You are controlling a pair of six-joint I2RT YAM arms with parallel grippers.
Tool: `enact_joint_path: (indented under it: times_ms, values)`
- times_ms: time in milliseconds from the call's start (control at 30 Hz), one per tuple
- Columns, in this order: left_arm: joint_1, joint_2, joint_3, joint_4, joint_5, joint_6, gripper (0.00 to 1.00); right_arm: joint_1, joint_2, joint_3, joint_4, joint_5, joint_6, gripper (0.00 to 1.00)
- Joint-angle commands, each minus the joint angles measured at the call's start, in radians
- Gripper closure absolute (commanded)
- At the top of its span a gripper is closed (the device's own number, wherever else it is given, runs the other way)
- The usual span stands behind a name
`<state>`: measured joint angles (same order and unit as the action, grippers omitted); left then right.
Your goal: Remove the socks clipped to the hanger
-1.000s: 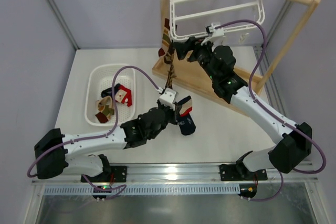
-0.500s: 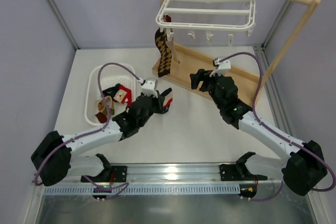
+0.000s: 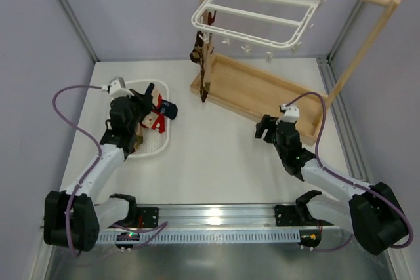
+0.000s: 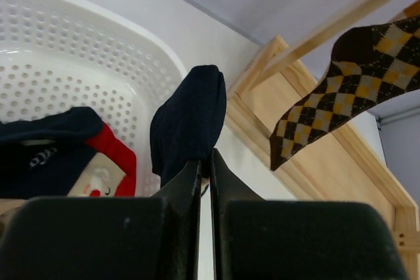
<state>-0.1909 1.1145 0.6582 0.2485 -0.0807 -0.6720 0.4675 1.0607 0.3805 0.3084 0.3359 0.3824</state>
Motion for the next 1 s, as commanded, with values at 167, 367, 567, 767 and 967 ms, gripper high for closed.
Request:
enact_joint_path:
  times_ms: [167, 367, 567, 767, 967]
  values:
    - [0.139, -0.027, 0.037, 0.014, 0.013, -0.08, 1.0, -0.069, -0.007, -0.06, 0.126, -0.026, 0.042, 0.23]
    - [0.186, -0.039, 0.008, 0.031, -0.013, -0.083, 1.0, -0.093, 0.022, -0.071, 0.166, -0.067, 0.046, 0.23]
    - [0.222, 0.0, 0.0, 0.058, 0.039, -0.081, 1.0, -0.105, 0.071, -0.069, 0.204, -0.107, 0.052, 0.23]
    - [0.133, 0.076, 0.0, 0.055, -0.008, 0.0, 1.0, -0.109, 0.079, -0.072, 0.213, -0.121, 0.056, 0.23]
    - [0.03, 0.126, 0.009, 0.009, -0.119, 0.123, 1.0, -0.11, 0.071, -0.078, 0.212, -0.129, 0.064, 0.23]
